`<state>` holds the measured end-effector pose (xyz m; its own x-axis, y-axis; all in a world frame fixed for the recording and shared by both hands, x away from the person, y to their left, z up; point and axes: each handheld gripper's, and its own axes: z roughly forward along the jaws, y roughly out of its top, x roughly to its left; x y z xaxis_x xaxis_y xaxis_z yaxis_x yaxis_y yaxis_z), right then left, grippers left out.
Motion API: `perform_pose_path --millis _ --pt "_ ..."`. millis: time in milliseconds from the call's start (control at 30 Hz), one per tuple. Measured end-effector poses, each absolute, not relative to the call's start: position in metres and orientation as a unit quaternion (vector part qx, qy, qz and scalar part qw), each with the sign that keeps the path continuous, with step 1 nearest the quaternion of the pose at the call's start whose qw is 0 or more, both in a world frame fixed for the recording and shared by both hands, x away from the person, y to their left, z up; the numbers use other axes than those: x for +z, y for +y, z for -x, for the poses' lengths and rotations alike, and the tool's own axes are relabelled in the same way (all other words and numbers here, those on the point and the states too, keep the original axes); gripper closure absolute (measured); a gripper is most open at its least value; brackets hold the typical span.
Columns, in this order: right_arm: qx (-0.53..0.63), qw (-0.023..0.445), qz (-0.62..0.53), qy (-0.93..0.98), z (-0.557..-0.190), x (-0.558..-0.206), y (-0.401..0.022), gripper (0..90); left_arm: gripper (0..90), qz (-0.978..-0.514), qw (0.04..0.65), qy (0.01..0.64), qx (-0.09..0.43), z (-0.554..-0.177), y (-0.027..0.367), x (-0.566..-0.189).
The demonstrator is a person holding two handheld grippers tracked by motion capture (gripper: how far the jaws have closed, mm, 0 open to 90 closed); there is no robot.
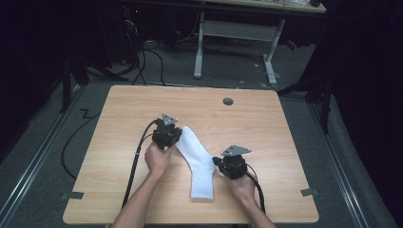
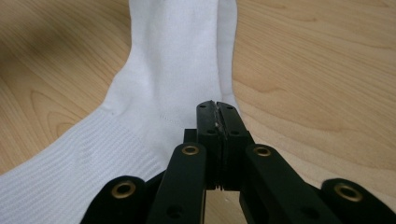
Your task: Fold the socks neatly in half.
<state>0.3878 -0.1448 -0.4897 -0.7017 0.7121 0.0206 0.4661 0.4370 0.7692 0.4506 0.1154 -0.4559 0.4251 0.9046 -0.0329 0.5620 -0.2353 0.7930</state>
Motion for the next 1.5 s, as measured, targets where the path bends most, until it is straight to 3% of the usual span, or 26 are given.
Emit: perform_pose_path --millis 467,733,933,1200,1400,1500 --pt "0.37 0.156 -0.365 0.84 -0.393 -0.503 -0.144 87.7 69.1 -0.759 0.368 0.498 0.204 -0.464 0.114 -0.476" --pt "0.372 0.154 -0.364 0.84 -0.391 -0.5 -0.146 88.4 61.4 -0.77 0.374 0.471 0.212 -0.45 0.109 -0.469" --pt "0.381 0.161 -0.364 0.835 -0.389 -0.494 -0.146 89.8 60.6 -0.778 0.374 0.457 0.216 -0.442 0.107 -0.466" --pt "0.362 0.149 -0.377 0.839 -0.393 -0.502 -0.147 89.1 68.9 -0.786 0.34 0.473 0.206 -0.449 0.111 -0.481" --pt "0.361 0.149 -0.372 0.842 -0.391 -0.501 -0.148 89.0 87.7 -0.788 0.326 0.485 0.197 -0.453 0.111 -0.487" --pt "0.363 0.151 -0.371 0.841 -0.391 -0.501 -0.148 89.0 90.0 -0.789 0.325 0.484 0.197 -0.453 0.112 -0.487"
